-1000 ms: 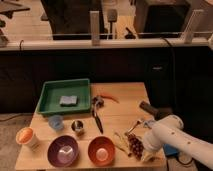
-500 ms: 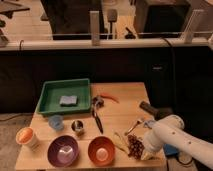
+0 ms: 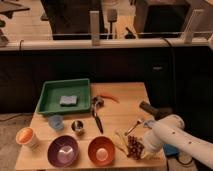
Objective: Place grapes in red bowl
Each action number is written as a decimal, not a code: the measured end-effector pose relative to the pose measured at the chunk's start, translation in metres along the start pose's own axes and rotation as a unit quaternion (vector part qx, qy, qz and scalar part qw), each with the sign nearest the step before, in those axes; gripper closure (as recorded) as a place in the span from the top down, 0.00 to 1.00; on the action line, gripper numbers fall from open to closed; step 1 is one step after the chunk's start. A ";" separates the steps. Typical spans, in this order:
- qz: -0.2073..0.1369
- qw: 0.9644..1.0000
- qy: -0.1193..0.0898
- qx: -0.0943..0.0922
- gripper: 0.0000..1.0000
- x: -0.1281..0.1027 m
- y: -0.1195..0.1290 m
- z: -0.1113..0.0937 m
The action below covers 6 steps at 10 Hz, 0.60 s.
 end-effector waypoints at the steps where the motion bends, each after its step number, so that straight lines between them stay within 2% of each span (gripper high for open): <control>1: -0.001 1.000 0.000 -0.001 0.14 -0.001 0.000 0.000; 3: -0.001 1.000 0.000 -0.001 0.06 -0.001 0.001 -0.001; 6: -0.001 1.000 0.000 -0.003 0.00 0.000 0.003 -0.001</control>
